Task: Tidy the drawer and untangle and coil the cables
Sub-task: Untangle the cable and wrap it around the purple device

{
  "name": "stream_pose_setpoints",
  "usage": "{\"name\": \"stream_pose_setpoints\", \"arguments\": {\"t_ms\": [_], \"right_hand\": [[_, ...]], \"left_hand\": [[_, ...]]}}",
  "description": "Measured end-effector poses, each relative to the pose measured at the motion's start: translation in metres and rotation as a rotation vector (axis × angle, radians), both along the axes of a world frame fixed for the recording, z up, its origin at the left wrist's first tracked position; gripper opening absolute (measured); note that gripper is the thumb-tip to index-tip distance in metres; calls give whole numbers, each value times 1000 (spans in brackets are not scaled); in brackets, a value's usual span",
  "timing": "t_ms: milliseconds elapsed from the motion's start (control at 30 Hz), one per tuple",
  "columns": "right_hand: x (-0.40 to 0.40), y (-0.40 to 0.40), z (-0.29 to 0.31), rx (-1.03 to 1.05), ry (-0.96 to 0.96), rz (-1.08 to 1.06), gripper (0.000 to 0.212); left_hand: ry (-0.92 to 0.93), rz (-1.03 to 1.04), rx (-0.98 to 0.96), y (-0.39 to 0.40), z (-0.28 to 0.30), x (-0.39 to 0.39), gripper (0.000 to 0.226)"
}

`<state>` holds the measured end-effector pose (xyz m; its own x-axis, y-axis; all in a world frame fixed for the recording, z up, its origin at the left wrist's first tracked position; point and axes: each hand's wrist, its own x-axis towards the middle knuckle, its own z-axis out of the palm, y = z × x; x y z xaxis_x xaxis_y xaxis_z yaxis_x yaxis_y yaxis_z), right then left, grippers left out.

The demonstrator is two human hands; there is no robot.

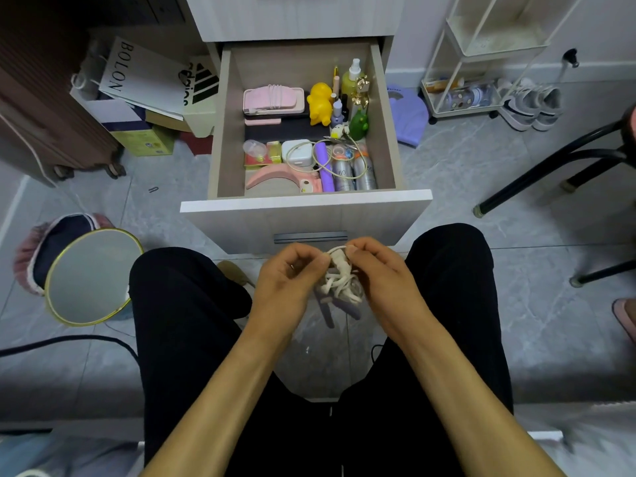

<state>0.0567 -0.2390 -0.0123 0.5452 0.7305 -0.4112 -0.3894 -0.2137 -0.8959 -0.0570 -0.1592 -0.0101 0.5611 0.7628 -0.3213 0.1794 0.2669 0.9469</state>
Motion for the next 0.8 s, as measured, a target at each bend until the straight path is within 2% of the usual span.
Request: {"name": "stream_pose_setpoints", "arguments": {"t_ms": [67,167,233,367,500,633,800], "right_hand": [[-1,3,-2,-51,276,-62,19],[2,0,-5,-81,377,-2,25],[1,-2,-7,-84,301,-16,24],[-5,2,-13,-116,-15,-143,20],[-11,8,-11,-113,-258,-243,15],[-14,4,-10,-73,-334,-194,12],[-9,-2,-14,-98,-322,-169,11]], "left_hand": [[52,-65,178,-2,0,1,19],[137,-129,372,-3,-1,0,17],[163,-140,389,-1,-3,-3,14],[169,-74,424,-1,1,-4,6],[221,-65,483,2,6,-2,16],[327,-153,529,16,6,-2,21],[379,-226,562,18,2,0,20]]}}
